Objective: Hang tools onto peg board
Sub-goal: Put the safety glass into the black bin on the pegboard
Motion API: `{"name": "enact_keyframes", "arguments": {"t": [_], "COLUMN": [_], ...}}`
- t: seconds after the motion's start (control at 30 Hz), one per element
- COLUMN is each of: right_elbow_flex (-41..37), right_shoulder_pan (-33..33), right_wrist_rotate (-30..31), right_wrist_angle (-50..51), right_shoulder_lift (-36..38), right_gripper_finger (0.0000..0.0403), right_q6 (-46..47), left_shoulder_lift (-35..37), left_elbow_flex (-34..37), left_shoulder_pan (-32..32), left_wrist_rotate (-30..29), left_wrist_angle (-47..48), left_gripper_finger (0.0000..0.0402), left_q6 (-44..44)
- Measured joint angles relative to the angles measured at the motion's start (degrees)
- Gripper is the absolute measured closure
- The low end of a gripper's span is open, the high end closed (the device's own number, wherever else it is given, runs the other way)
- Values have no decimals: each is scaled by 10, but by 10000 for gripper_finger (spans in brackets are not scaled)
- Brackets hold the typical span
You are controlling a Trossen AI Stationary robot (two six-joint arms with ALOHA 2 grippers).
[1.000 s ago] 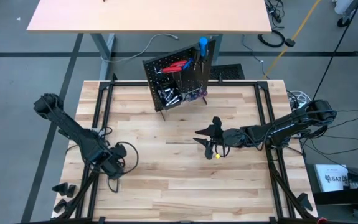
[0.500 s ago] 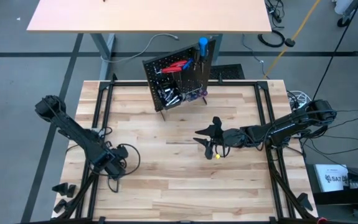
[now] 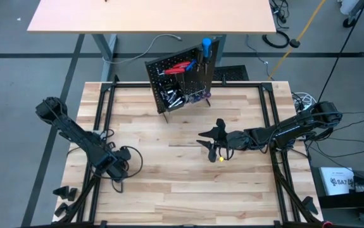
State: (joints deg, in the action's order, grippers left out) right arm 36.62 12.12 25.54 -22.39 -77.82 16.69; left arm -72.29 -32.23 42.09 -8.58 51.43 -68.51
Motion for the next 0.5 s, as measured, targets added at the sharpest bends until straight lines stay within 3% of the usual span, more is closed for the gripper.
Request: {"name": "enact_keyframes", "arguments": {"t": [0.23,0.5], "right_elbow_flex": [0,0], "right_shoulder_pan": [0,0], "right_wrist_rotate": [0,0], "right_wrist_angle": [0,-1], "right_shoulder_lift": [0,0], "right_gripper_finger": [270,270], "right_q6": [0,2], "left_shoulder_lift": [0,0], "left_elbow_flex": [-13,-95], "left_shoulder_pan": [0,-6], "left_wrist_rotate": [-5,-87], "left_wrist_angle": [25,88], "left_gripper_finger": [381,381], "left_q6": [5,34]}}
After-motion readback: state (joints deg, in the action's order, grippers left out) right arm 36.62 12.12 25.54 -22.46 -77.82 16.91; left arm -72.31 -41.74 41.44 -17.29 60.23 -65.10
